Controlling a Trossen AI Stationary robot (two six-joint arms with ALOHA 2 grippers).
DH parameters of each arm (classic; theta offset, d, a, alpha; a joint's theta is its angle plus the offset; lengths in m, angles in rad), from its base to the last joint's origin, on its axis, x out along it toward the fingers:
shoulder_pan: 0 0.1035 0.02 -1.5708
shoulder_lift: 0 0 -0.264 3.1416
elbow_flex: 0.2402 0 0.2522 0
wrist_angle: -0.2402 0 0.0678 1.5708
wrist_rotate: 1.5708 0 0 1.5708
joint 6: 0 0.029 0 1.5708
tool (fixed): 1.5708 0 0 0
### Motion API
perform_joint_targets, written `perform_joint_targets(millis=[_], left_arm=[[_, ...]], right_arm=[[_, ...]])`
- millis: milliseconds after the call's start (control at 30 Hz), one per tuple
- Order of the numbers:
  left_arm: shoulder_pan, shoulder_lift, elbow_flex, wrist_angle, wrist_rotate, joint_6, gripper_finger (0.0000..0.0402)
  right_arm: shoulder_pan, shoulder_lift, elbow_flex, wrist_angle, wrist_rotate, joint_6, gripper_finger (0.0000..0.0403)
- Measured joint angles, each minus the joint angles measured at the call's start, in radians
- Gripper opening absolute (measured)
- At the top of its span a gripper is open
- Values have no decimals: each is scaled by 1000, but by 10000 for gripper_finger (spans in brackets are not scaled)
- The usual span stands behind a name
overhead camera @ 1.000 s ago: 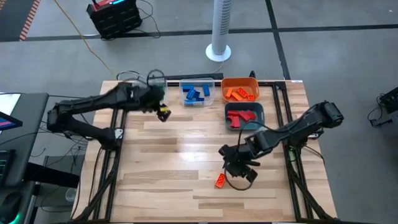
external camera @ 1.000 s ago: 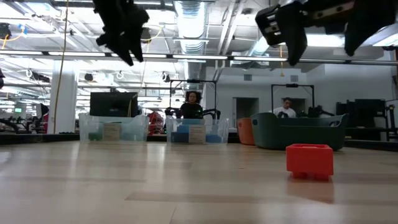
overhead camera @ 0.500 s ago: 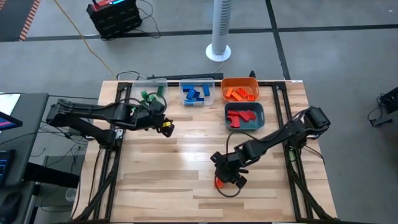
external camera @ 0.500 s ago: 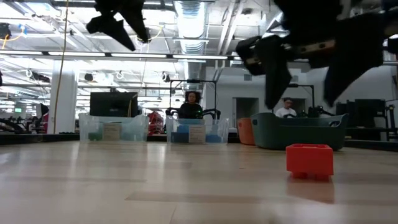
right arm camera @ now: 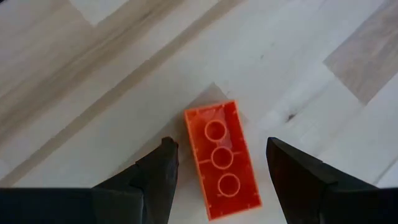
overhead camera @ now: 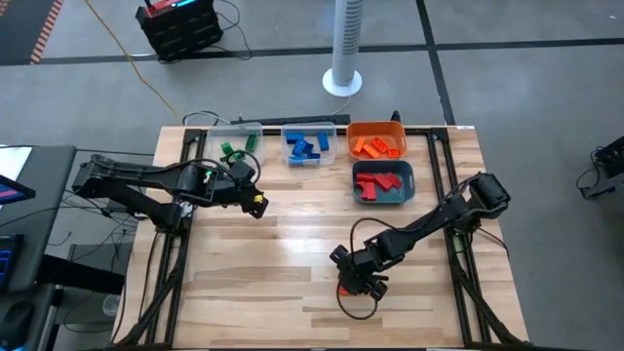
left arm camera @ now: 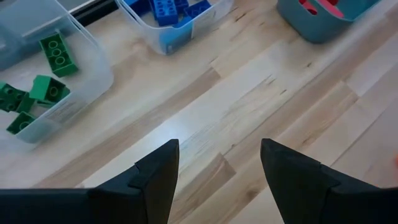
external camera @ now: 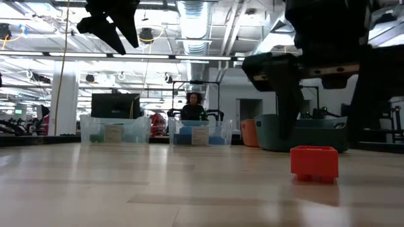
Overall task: Sort blocks
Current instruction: Put the orange game piece into the orange bin
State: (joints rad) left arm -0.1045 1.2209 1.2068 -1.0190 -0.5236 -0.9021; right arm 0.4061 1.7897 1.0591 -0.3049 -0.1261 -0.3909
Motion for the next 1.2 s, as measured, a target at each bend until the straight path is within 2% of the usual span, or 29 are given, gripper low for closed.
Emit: perform_joint_targets(millis=[367, 467, 667, 767, 1000, 1200], left_arm=[[0, 0, 0, -29, 18, 2, 220], [-3, 0, 0, -42, 27, 1, 220], [-6, 0, 0, -47, 27, 1, 220], [-6, 0, 0, -47, 21, 11, 220], [-6, 0, 0, -26, 23, 1, 220], [-6, 0, 0, -20, 27, 15, 220]], right_arm=[[-11, 79, 0, 29, -1, -8, 243], [-21, 79, 0, 28, -7, 5, 211], [-57, 63, 2, -2, -5, 23, 107], [-96, 52, 3, -49, -5, 24, 102], [-271, -79, 0, -136, 0, 46, 102], [-560, -229, 1, -141, 68, 238, 102]])
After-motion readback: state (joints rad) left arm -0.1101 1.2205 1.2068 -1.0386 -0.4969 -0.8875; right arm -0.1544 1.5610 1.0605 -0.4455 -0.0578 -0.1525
